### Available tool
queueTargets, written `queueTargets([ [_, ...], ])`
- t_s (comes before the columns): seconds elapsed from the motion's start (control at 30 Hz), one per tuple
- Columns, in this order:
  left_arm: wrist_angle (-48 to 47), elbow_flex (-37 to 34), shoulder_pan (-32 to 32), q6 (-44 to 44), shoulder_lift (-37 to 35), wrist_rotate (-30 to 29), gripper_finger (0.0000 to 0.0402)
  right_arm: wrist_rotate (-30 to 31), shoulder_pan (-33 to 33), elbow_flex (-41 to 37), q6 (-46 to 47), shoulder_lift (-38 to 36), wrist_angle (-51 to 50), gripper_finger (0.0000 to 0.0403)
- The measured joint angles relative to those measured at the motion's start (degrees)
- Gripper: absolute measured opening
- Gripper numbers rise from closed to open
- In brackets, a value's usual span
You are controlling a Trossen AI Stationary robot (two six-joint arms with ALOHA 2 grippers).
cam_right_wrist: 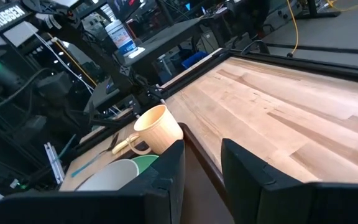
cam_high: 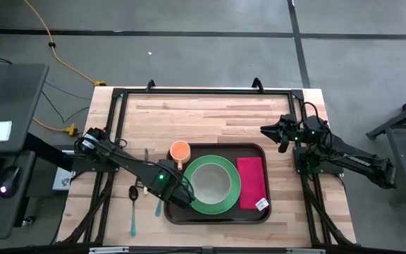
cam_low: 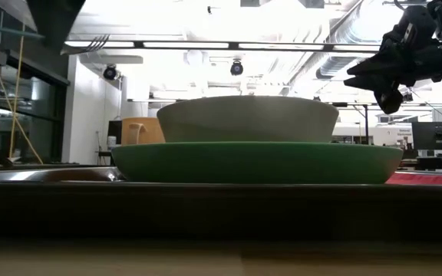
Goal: Set up tray
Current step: Put the blue fork on top of the red napkin
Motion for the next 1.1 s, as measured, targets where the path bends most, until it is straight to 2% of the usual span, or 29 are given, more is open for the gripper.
queueTargets([
  [0.2,0.57,1.29,1.91,3.05,0.0,-1.45,0.0036,-0.01,-0.02,0.0,4.11,0.0,0.02,0.0083],
  [0.43,2.93,3.83,7.16,13.67,0.0,-5.17,0.0036,-3.23,0.0,0.0,7.34,0.0,0.02,0.0083],
  [0.77,12.14,5.29,14.93,29.97,0.0,-6.74,0.004,-6.67,0.03,-0.02,12.53,0.02,5.07,0.0083],
  [0.93,16.43,5.29,17.03,34.43,0.0,-6.74,0.0035,-6.91,0.28,-0.02,13.77,0.13,6.31,0.0083],
  [1.1,20.31,5.29,18.37,37.12,0.0,-7.63,0.0036,-6.46,3.59,-0.02,14.27,2.87,6.92,0.0083],
])
